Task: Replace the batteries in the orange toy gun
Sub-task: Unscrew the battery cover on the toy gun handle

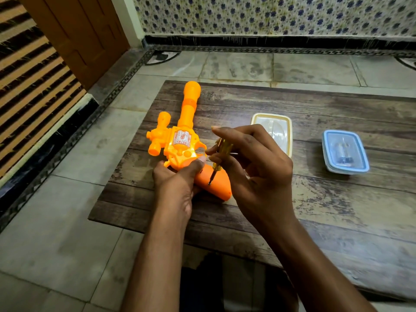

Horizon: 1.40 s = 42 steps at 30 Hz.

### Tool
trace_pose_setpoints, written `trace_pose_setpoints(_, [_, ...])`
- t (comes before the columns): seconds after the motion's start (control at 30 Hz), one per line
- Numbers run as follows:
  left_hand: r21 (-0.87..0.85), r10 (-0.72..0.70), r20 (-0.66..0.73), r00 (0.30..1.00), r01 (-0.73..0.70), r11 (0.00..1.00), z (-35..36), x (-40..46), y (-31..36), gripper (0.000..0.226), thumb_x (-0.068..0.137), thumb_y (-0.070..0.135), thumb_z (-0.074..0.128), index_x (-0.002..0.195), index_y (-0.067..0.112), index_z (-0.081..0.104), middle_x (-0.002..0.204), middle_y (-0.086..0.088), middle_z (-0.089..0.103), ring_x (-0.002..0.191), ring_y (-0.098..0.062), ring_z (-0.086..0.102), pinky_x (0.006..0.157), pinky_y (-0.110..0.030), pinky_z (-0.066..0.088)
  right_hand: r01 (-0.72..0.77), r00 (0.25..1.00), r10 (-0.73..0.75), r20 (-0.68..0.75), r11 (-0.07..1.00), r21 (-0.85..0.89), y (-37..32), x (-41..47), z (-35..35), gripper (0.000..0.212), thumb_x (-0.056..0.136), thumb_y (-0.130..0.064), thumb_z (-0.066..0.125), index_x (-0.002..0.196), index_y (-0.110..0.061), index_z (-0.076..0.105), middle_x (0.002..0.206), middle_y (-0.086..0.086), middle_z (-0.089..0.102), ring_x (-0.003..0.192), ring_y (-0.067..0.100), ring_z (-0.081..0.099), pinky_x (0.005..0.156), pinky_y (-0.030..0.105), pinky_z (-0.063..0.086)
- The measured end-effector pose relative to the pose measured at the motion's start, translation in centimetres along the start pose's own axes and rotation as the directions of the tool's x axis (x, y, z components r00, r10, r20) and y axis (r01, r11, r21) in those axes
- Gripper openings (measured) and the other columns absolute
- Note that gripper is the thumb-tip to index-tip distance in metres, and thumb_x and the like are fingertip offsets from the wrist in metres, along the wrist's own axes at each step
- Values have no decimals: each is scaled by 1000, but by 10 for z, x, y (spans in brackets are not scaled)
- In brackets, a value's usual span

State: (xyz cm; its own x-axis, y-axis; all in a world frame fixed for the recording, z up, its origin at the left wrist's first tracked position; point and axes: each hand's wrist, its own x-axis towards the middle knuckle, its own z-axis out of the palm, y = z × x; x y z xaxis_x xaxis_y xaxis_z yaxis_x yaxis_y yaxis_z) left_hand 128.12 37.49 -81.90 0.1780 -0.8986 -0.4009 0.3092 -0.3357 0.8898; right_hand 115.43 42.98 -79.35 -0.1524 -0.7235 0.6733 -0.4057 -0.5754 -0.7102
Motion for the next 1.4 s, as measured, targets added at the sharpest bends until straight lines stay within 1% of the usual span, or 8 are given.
trace_pose_setpoints(0.17, [6,-15,-20,1000,15,1000,-2,2,-2,71,72,-2,86,136,5,56,123,-21,70,107,-39,71,83,-66,58,5,1000,-5,-4,1000,6,-5,0,-1,37,89,20,65,124,6,66,104,18,66,98,19,73,82,33,61])
trace_pose_setpoints(0.33, [0,-1,-24,1000,1,1000,-1,1,-1,87,54,12,91,134,4,58,120,-19,72,105,-37,73,82,-67,58,-4,1000,4,3,1000,10,-5,0,-2,31,90,8,73,120,5,68,104,15,70,99,21,73,78,38,60])
trace_pose_setpoints(0.5, [15,-13,-17,1000,13,1000,-2,4,-3,65,72,-5,85,131,1,59,117,-20,73,104,-36,74,82,-65,59,-21,1000,21,-22,1000,7,-3,1,-2,34,88,11,73,121,5,69,97,16,66,93,20,74,76,38,61])
trace_pose_setpoints(0.67, [25,-8,-21,1000,8,1000,-3,4,-5,66,72,-2,86,132,2,58,119,-21,72,106,-38,72,84,-64,59,-67,997,68,-20,997,48,-7,0,-4,31,88,1,78,116,5,66,103,9,75,99,12,75,81,35,63])
trace_pose_setpoints(0.83, [11,-3,8,1000,3,1000,-3,5,-6,67,70,-1,89,131,3,61,117,-19,74,104,-37,74,79,-64,60,-98,994,102,-34,989,107,-3,0,-2,33,85,3,81,117,3,72,101,17,58,95,23,75,77,37,64])
trace_pose_setpoints(1.03, [33,-7,-37,999,8,999,-1,4,-4,65,71,-1,86,130,5,60,117,-19,72,105,-38,72,84,-66,58,-70,997,72,-12,991,110,-4,0,-4,41,85,19,70,123,2,69,106,17,71,102,25,74,82,39,62])
trace_pose_setpoints(1.27, [21,-7,-24,1000,7,1000,0,1,-2,76,62,8,91,131,5,60,117,-19,73,104,-36,74,82,-66,59,-63,998,64,-17,996,63,-3,0,-2,32,88,5,77,119,1,72,100,17,62,93,31,71,75,39,62])
trace_pose_setpoints(1.4, [19,-14,-42,999,14,1000,-1,3,-2,73,67,2,89,133,6,58,120,-19,71,106,-38,72,84,-68,57,-48,999,48,5,997,68,-2,0,-3,35,92,6,69,127,1,68,104,17,68,97,31,72,78,44,60])
